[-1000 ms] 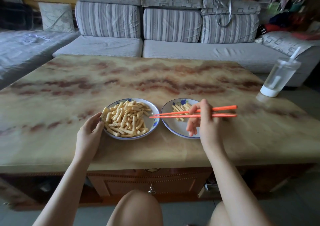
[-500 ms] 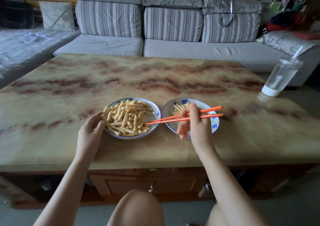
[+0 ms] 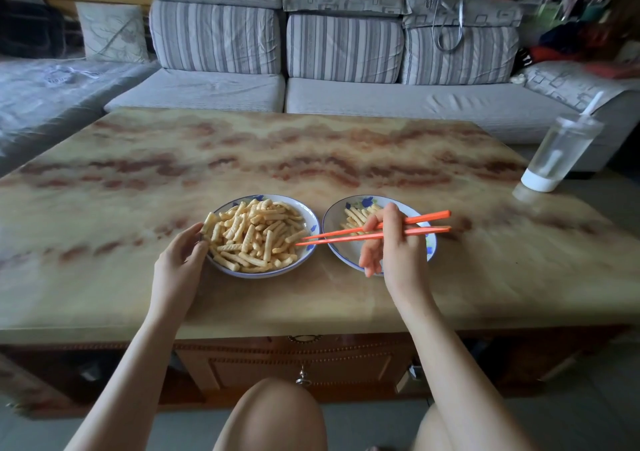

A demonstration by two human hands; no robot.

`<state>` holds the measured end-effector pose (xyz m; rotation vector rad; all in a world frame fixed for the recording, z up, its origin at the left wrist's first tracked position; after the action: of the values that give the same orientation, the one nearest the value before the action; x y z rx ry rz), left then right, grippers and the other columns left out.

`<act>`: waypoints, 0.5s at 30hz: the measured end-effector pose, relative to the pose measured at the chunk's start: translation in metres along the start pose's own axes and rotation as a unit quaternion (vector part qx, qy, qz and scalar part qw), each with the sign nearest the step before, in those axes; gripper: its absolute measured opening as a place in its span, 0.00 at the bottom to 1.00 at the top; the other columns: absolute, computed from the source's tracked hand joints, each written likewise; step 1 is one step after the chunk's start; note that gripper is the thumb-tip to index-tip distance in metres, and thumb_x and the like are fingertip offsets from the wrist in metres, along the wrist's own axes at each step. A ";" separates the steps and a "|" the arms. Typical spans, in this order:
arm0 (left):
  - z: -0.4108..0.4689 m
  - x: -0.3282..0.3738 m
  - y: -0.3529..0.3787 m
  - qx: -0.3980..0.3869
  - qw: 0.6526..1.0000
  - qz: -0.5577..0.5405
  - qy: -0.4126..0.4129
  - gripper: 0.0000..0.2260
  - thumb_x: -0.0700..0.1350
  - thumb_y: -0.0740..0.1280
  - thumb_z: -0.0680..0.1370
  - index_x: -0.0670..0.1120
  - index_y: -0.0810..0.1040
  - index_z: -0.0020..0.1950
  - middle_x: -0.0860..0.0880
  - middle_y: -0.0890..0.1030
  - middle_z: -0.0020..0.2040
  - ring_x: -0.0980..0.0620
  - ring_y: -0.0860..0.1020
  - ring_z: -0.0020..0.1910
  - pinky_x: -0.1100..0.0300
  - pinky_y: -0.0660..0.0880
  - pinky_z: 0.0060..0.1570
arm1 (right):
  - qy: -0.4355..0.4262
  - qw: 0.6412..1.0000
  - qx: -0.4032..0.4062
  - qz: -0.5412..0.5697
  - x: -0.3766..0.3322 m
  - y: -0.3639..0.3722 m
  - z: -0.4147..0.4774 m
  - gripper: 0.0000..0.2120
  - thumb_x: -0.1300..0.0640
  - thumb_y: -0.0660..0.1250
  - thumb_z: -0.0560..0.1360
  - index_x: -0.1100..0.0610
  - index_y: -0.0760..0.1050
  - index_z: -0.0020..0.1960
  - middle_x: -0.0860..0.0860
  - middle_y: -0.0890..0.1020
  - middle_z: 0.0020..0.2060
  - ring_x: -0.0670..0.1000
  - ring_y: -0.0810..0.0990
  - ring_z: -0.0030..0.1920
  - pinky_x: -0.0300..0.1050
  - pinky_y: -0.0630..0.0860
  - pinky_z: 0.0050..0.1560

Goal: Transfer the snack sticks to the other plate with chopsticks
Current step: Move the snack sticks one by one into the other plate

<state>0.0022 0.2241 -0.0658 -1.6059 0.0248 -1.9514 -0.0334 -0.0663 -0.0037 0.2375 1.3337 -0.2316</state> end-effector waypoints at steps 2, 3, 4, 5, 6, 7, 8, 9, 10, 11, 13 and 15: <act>0.000 0.000 0.000 -0.001 1.000 -0.001 -0.001 0.16 0.40 0.63 0.78 0.48 0.76 0.65 0.48 0.79 0.60 0.57 0.74 0.57 0.63 0.67 0.55 | -0.021 1.000 0.011 -0.009 -0.001 0.000 0.000 0.22 0.55 0.51 0.84 0.62 0.71 0.36 0.58 0.69 0.18 0.51 0.65 0.17 0.36 0.61 0.21; 0.000 0.000 0.000 -0.001 1.000 -0.001 -0.002 0.16 0.41 0.63 0.78 0.48 0.76 0.65 0.48 0.79 0.60 0.57 0.74 0.57 0.63 0.67 0.55 | -0.030 0.999 0.018 -0.013 -0.002 0.000 0.000 0.22 0.55 0.50 0.84 0.62 0.71 0.36 0.57 0.68 0.17 0.51 0.65 0.17 0.36 0.61 0.21; 0.000 0.000 0.000 -0.001 1.000 -0.002 -0.004 0.16 0.41 0.63 0.78 0.48 0.76 0.66 0.48 0.79 0.60 0.57 0.74 0.57 0.64 0.67 0.55 | -0.037 0.999 0.024 -0.017 -0.003 -0.001 0.000 0.22 0.55 0.50 0.84 0.61 0.71 0.36 0.56 0.67 0.17 0.50 0.64 0.17 0.36 0.61 0.21; 0.000 0.000 0.000 -0.001 1.000 -0.003 -0.004 0.16 0.41 0.63 0.79 0.48 0.76 0.66 0.49 0.79 0.60 0.57 0.74 0.57 0.64 0.67 0.54 | -0.044 0.998 0.031 -0.021 -0.003 -0.001 0.000 0.22 0.55 0.50 0.84 0.61 0.71 0.35 0.54 0.66 0.17 0.49 0.63 0.17 0.37 0.60 0.21; -0.001 0.000 0.000 -0.002 1.000 -0.004 -0.004 0.16 0.41 0.63 0.79 0.48 0.76 0.66 0.49 0.79 0.60 0.57 0.74 0.57 0.64 0.67 0.54 | -0.050 0.998 0.039 -0.024 -0.004 -0.002 0.001 0.22 0.55 0.50 0.84 0.60 0.71 0.35 0.53 0.65 0.17 0.48 0.62 0.17 0.37 0.60 0.21; -0.001 0.001 0.000 -0.002 1.000 -0.004 -0.003 0.16 0.41 0.63 0.79 0.48 0.76 0.66 0.49 0.79 0.60 0.57 0.74 0.57 0.64 0.67 0.54 | -0.054 0.997 0.045 -0.024 -0.004 -0.001 0.002 0.22 0.55 0.50 0.84 0.60 0.71 0.35 0.52 0.65 0.17 0.47 0.62 0.17 0.37 0.60 0.22; -0.001 0.001 0.000 -0.003 1.000 -0.004 -0.002 0.16 0.41 0.63 0.79 0.47 0.76 0.66 0.49 0.79 0.60 0.57 0.74 0.57 0.64 0.66 0.54 | -0.058 0.997 0.047 -0.022 -0.004 0.000 0.003 0.22 0.54 0.50 0.84 0.59 0.70 0.35 0.51 0.65 0.17 0.47 0.62 0.17 0.37 0.59 0.22; -0.001 0.001 0.000 -0.003 1.000 -0.004 -0.001 0.16 0.40 0.63 0.79 0.47 0.76 0.66 0.49 0.79 0.60 0.57 0.74 0.57 0.65 0.66 0.54 | -0.061 0.997 0.046 -0.021 -0.004 0.002 0.004 0.22 0.54 0.50 0.84 0.59 0.71 0.35 0.50 0.65 0.17 0.46 0.62 0.17 0.37 0.59 0.22; -0.001 0.001 0.000 -0.003 1.000 -0.005 -0.001 0.16 0.40 0.63 0.79 0.47 0.76 0.66 0.49 0.79 0.60 0.57 0.74 0.57 0.65 0.67 0.54 | -0.065 0.997 0.041 -0.021 -0.003 0.004 0.006 0.22 0.54 0.50 0.84 0.59 0.71 0.35 0.50 0.65 0.16 0.47 0.62 0.17 0.37 0.59 0.22; -0.001 0.001 0.000 -0.003 1.000 -0.006 -0.001 0.16 0.40 0.63 0.79 0.47 0.76 0.66 0.49 0.79 0.60 0.57 0.74 0.57 0.64 0.66 0.54 | -0.065 0.997 0.035 -0.025 -0.002 0.006 0.007 0.22 0.54 0.50 0.83 0.58 0.72 0.35 0.50 0.66 0.16 0.47 0.62 0.17 0.37 0.60 0.22; -0.001 0.001 0.000 -0.002 1.000 -0.005 -0.001 0.15 0.40 0.63 0.78 0.47 0.76 0.65 0.49 0.79 0.60 0.58 0.74 0.56 0.65 0.66 0.54 | -0.057 0.998 0.016 -0.030 0.001 0.012 0.009 0.23 0.54 0.51 0.84 0.57 0.72 0.34 0.51 0.66 0.16 0.48 0.63 0.17 0.36 0.61 0.22; -0.001 0.001 0.000 0.000 1.000 -0.003 -0.001 0.15 0.40 0.63 0.78 0.47 0.76 0.65 0.49 0.79 0.60 0.58 0.74 0.56 0.64 0.66 0.54 | -0.048 0.998 0.003 -0.028 0.004 0.015 0.010 0.23 0.54 0.50 0.84 0.57 0.72 0.33 0.51 0.66 0.15 0.47 0.63 0.17 0.36 0.61 0.22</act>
<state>0.0014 0.2235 -0.0653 -1.6096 0.0208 -1.9546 -0.0181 -0.0548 -0.0047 0.1921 1.2448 -0.2902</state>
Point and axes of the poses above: each hand's wrist, its own z-axis towards the middle knuckle, its own y-axis out of the palm, x = y × z, the point moved 3 cm from there along z, towards the middle knuckle
